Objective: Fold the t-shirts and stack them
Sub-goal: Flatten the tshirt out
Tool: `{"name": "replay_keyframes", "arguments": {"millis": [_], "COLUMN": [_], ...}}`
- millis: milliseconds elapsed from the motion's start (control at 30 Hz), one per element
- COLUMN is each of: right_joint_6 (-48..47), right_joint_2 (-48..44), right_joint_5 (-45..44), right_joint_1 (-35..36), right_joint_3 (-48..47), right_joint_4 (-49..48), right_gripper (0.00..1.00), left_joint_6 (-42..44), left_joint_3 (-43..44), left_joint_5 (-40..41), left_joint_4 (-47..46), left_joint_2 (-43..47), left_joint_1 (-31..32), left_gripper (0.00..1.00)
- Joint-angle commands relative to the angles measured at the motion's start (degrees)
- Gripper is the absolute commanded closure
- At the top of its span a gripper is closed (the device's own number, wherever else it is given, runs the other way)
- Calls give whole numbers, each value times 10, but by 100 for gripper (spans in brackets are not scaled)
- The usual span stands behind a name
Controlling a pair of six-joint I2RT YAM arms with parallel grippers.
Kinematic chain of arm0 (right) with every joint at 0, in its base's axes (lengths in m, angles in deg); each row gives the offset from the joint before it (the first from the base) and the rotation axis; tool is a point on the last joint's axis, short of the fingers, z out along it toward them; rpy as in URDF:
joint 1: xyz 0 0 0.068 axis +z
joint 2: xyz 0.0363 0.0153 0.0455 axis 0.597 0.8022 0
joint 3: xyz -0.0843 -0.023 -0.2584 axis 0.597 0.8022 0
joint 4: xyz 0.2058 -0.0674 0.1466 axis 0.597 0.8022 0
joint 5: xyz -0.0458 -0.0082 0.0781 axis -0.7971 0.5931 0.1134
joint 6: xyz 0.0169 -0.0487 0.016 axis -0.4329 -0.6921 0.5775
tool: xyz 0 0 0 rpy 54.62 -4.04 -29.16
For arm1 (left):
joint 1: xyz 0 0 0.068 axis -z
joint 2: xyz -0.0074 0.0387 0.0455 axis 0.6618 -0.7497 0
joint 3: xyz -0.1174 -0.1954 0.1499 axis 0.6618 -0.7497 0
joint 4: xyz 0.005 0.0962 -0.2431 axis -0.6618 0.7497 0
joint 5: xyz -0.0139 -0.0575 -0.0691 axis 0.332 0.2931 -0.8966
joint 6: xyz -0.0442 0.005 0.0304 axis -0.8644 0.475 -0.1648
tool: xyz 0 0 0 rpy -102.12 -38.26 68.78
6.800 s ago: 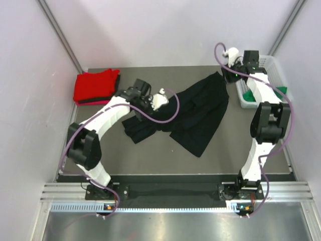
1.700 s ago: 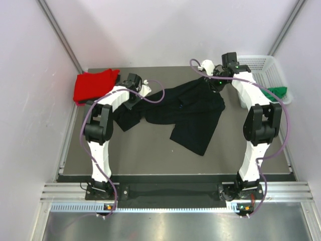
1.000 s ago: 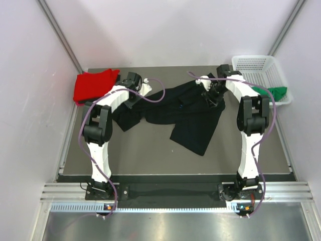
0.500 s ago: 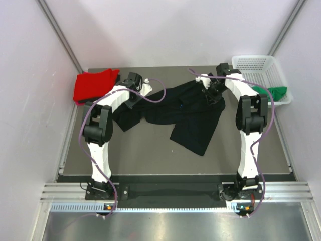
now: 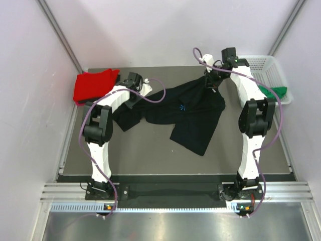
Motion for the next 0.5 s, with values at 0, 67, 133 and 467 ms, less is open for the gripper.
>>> {"name": "replay_keyframes", "arguments": {"millis": [0,67,133,467], "right_joint_6": [30,41,43,56], "right_joint_2": [-21,-33,-53,-111], "right_joint_5": [20,14,13,0], "right_joint_1": [6,5,4,-10], "right_joint_3": [-25,-26,-21,-10], "right_joint_4": [-19,-25,-26,-13], "right_gripper": [100,100,100,100], "left_joint_6": [2,-8,-25,-7], "left_joint_3": [5,29,63,138], "left_joint_5": [28,18,-37,-102], "left_joint_4": [-21,-15,28,131], "left_joint_2": [28,30,21,-36], "left_joint_1": [-6,-26,-56,-81], "left_gripper": [73,69,66,62]}}
